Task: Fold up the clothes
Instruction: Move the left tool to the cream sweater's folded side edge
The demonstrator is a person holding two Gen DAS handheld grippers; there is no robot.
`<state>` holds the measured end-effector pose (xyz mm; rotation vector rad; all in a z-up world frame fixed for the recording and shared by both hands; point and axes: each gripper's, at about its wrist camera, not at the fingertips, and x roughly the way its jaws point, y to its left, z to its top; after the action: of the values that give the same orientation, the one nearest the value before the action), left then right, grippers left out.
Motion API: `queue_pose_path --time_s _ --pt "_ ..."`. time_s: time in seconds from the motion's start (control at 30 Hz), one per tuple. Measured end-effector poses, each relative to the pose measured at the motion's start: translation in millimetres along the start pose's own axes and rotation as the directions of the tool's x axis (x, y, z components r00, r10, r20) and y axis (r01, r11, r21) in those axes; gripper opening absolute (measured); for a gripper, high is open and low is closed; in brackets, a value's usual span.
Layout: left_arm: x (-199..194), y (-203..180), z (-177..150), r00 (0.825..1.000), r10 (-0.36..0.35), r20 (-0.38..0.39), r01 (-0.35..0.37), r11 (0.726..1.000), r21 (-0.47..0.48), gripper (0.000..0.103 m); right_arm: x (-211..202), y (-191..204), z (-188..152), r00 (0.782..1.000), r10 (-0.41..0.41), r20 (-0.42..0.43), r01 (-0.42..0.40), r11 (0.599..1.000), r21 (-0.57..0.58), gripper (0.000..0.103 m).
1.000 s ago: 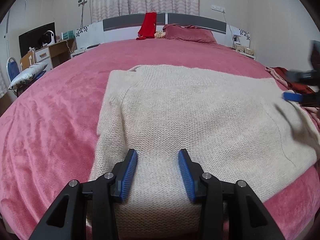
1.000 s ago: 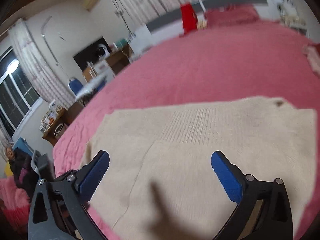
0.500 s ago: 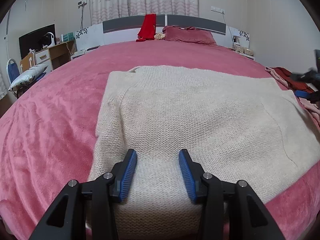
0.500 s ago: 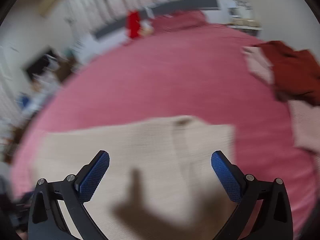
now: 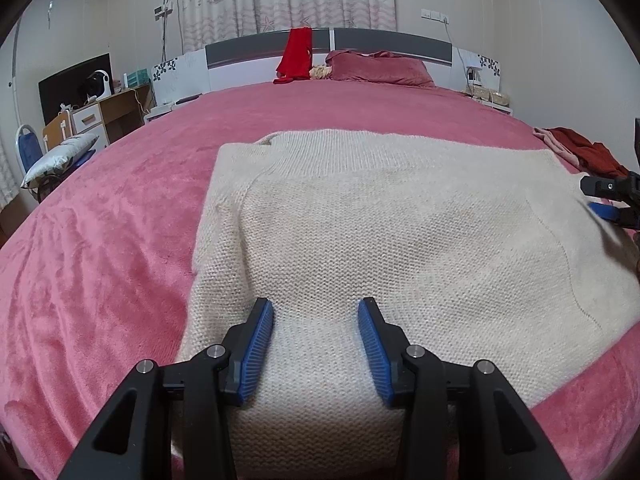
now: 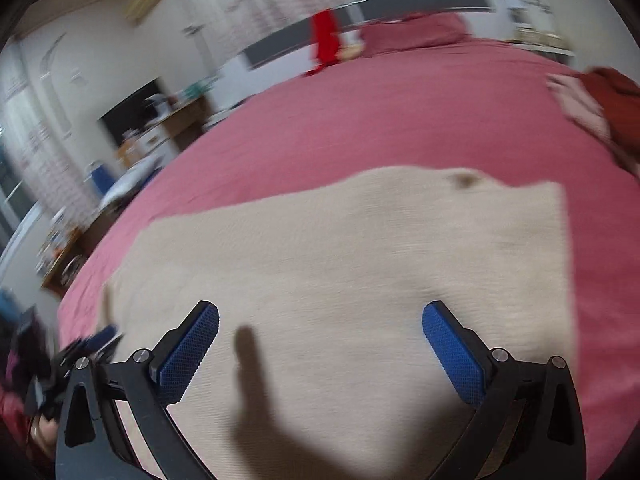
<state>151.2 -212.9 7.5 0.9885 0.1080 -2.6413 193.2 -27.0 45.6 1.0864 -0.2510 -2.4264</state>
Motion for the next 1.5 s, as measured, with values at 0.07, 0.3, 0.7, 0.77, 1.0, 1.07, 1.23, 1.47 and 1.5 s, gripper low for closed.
queue_pose_path --time_s 0.07,0.3,0.7,0.77,1.0,1.07,1.23,1.47,1.5 --pt "0.4 1.1 0.1 1.000 -0.001 0.000 0.001 1.000 0.000 0.046 -2.0 -11.2 2.1 1.000 0.005 0.007 -0.006 0.999 0.043 0.103" --pt "1.0 2.0 0.4 1.000 0.004 0.000 -0.004 1.000 0.003 0.046 -35.5 41.2 -2.3 0.998 -0.019 0.066 0.025 0.994 -0.103 0.103" --pt "-0.4 0.8 7.7 0.999 0.014 -0.050 -0.014 1.000 0.013 0.046 21.2 134.8 -78.8 0.975 -0.221 -0.023 0.190 0.882 -0.432 0.103" --pt "-1.9 -1.4 18.9 0.993 0.023 -0.116 -0.021 1.000 0.023 0.045 22.3 133.0 -78.0 0.979 -0.200 -0.029 0.170 0.893 -0.417 0.103" --pt "-35.4 -3.5 64.1 0.995 -0.091 -0.049 0.088 0.994 -0.057 0.045 25.8 138.4 -81.6 0.981 -0.192 -0.006 0.172 0.891 -0.421 0.103" --pt "-22.8 -8.8 81.0 0.993 -0.097 -0.065 0.095 0.994 -0.045 0.045 27.2 139.6 -82.1 0.981 -0.192 -0.005 0.172 0.890 -0.421 0.103" --pt "44.0 -17.2 114.9 0.986 -0.032 -0.161 0.039 0.998 0.039 0.045 22.6 128.4 -84.3 0.983 -0.181 -0.003 0.163 0.894 -0.417 0.103" --pt "86.6 45.1 130.5 0.984 -0.008 -0.177 -0.005 0.998 -0.069 0.049 23.9 127.3 -85.8 0.986 -0.168 -0.008 0.150 0.898 -0.414 0.103" --pt "88.3 55.6 131.0 0.983 0.003 -0.183 -0.020 0.996 -0.091 0.049 24.2 126.9 -86.0 0.986 -0.167 -0.009 0.149 0.898 -0.414 0.103"
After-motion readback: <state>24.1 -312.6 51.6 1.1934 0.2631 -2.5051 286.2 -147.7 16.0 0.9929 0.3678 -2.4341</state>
